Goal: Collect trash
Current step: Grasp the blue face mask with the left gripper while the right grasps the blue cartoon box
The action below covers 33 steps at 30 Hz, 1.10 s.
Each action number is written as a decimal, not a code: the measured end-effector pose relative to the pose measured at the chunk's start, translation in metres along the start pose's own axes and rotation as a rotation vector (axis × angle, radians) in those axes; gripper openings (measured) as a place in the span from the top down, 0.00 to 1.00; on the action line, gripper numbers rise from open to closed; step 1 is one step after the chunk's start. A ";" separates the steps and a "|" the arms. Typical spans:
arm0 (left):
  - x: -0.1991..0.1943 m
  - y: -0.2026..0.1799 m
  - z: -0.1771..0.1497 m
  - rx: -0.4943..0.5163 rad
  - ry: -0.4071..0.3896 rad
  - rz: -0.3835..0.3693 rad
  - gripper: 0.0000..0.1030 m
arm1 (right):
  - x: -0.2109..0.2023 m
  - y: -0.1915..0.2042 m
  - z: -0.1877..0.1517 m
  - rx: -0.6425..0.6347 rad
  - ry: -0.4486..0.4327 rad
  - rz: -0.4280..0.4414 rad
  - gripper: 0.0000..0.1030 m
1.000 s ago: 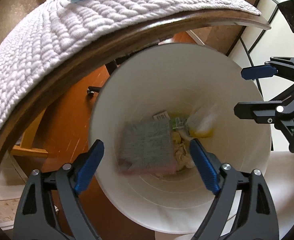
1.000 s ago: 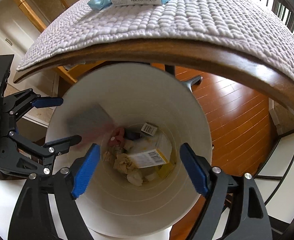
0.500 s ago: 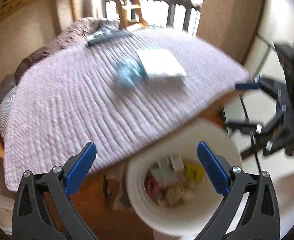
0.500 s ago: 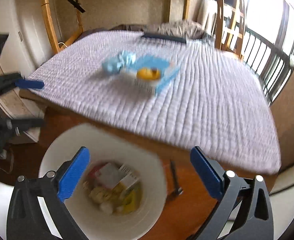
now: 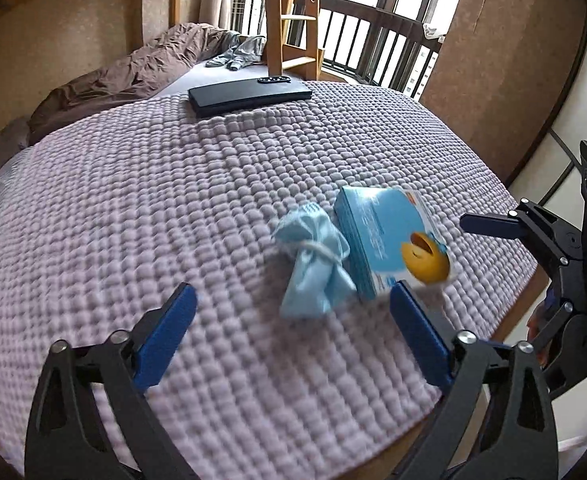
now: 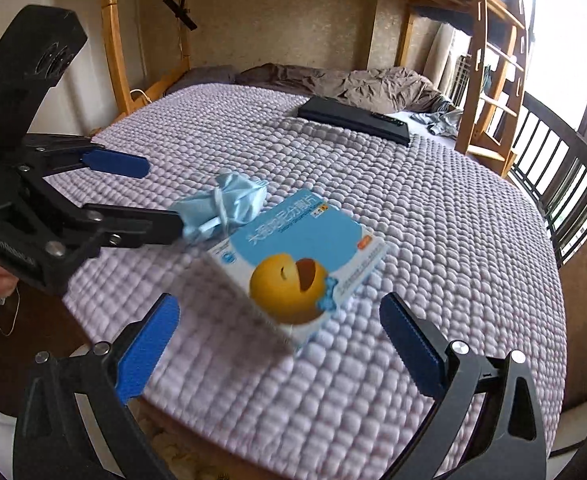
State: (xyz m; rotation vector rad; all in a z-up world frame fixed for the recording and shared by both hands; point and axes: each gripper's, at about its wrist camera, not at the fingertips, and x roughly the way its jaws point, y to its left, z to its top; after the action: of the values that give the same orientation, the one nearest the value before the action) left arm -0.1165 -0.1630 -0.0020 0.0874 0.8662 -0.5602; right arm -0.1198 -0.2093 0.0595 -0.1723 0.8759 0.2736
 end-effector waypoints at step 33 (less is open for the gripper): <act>0.038 0.001 0.032 0.112 0.082 -0.004 0.62 | 0.030 -0.033 0.011 0.404 0.012 -0.028 0.17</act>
State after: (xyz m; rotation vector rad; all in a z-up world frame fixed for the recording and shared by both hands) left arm -0.0745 -0.1881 -0.0090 0.2118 0.9151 -0.6121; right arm -0.0832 -0.2332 0.0446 0.1893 0.9224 0.0660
